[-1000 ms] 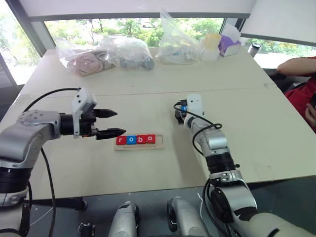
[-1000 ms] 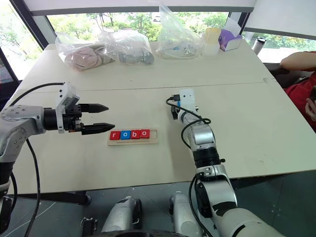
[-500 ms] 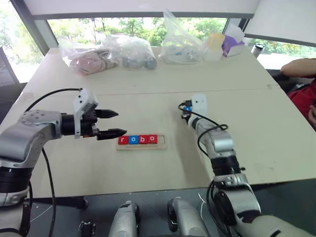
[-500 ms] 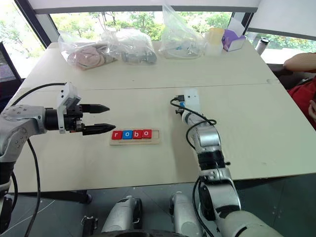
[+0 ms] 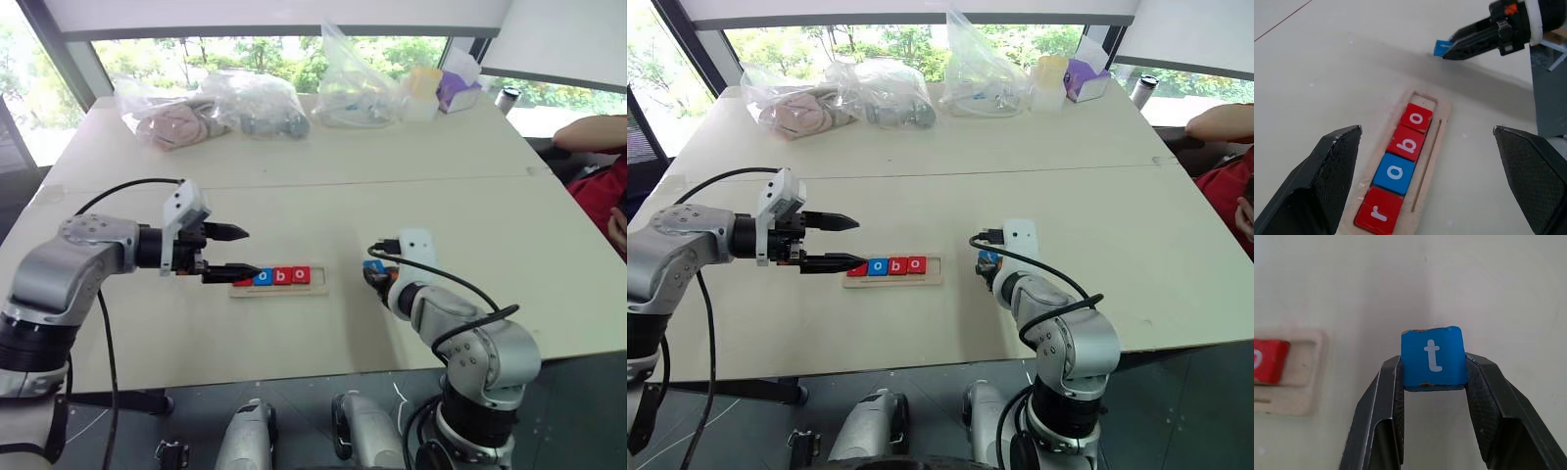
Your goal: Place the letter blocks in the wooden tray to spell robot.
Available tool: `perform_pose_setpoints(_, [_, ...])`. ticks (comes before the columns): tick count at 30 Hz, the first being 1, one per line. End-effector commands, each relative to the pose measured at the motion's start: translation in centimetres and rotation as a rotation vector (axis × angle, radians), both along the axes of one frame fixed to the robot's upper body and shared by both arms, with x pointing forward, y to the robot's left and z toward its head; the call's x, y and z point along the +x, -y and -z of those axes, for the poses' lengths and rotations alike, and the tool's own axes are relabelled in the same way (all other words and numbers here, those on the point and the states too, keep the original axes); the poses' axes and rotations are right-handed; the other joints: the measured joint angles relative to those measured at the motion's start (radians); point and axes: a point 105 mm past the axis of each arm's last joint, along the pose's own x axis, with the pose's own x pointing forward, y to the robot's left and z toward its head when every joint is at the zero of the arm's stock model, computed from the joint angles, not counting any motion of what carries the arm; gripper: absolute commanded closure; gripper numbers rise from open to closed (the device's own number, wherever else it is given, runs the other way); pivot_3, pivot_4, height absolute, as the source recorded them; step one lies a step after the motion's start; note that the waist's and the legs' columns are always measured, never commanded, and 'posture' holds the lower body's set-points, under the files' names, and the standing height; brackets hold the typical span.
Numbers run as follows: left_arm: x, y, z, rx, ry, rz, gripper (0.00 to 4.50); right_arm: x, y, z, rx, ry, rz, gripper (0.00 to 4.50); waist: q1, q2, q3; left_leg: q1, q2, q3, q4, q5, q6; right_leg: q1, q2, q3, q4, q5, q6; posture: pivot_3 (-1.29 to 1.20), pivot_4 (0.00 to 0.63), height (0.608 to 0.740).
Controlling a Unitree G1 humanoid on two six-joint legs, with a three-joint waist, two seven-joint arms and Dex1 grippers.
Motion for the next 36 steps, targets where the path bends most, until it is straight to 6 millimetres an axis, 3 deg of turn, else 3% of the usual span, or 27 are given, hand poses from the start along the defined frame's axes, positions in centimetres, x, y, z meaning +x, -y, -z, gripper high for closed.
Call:
perform_pose_setpoints(1, [0.1, 0.2, -0.6, 0.016, 0.041, 0.024, 0.00, 0.3, -0.7, -0.4, 0.030, 0.017, -0.006, 2.84, -0.003, 0.000, 0.000, 0.000, 0.000, 0.000, 0.000, 0.000, 0.000, 0.000, 0.000, 0.000, 0.000, 0.000, 0.000, 0.00, 0.150, 0.740])
perform_pose_setpoints(6, [0.0, 0.0, -0.3, 0.031, 0.041, 0.024, 0.00, 0.1, -1.4, -0.3, 0.033, 0.016, -0.065, 0.33, -0.002, 0.000, 0.000, 0.000, 0.000, 0.000, 0.000, 0.000, 0.000, 0.000, 0.000, 0.000, 0.000, 0.000, 0.000, 0.00, 0.150, 0.740])
perform_pose_setpoints(7, [0.0, 0.0, -0.3, 0.032, 0.040, 0.024, 0.00, 0.0, -1.5, -0.3, 0.030, 0.013, -0.079, 0.05, -0.002, 0.000, 0.000, 0.001, 0.000, -0.001, 0.000, 0.000, 0.000, 0.001, 0.000, 0.000, 0.000, 0.000, 0.000, 0.00, 0.150, 0.740])
perform_pose_setpoints(13, [0.0, -0.5, -0.6, 0.045, 0.052, 0.019, 0.00, 0.3, 0.8, -4.2, -0.118, 0.198, -0.254, 0.05, 0.000, 0.000, 0.000, 0.000, 0.000, 0.000, 0.000, 0.000, 0.000, 0.001, -0.003, 0.000, -0.001, 0.000, 0.000, 0.00, 0.150, 0.740])
perform_pose_setpoints(19, [-1.4, 0.0, -1.1, 0.084, 0.044, 0.134, 0.00, 0.3, 3.0, -5.6, -0.146, 0.277, -0.569, 0.05, 0.001, 0.000, 0.000, 0.000, -0.003, 0.000, -0.001, 0.000, 0.000, 0.001, -0.001, 0.000, -0.002, -0.001, 0.002, 0.00, 0.150, 0.740])
perform_pose_setpoints(22, [-2.7, 1.2, -2.1, 0.078, 0.044, 0.238, 0.00, 0.2, 3.7, -4.6, -0.176, 0.316, -0.731, 0.05, 0.002, -0.001, 0.000, 0.000, -0.002, 0.000, -0.001, 0.000, 0.000, 0.001, 0.000, 0.000, -0.002, -0.002, 0.003, 0.00, 0.150, 0.740])
perform_pose_setpoints(27, [-3.4, 2.6, -2.5, 0.102, 0.058, 0.342, 0.00, 1.5, 5.2, -2.3, -0.241, 0.318, -0.808, 0.05, 0.004, -0.001, 0.001, 0.000, -0.003, 0.001, 0.000, 0.000, 0.000, 0.001, 0.000, 0.000, -0.002, -0.003, 0.004, 0.00, 0.150, 0.740])
perform_pose_setpoints(36, [-2.5, 3.2, -1.9, 0.124, 0.064, 0.347, 0.00, 3.5, 4.8, -0.3, -0.263, 0.344, -0.876, 0.05, 0.003, -0.001, 0.001, 0.000, -0.003, 0.002, 0.001, 0.000, 0.000, 0.001, 0.001, 0.001, 0.000, -0.002, 0.003, 0.00, 0.150, 0.740])
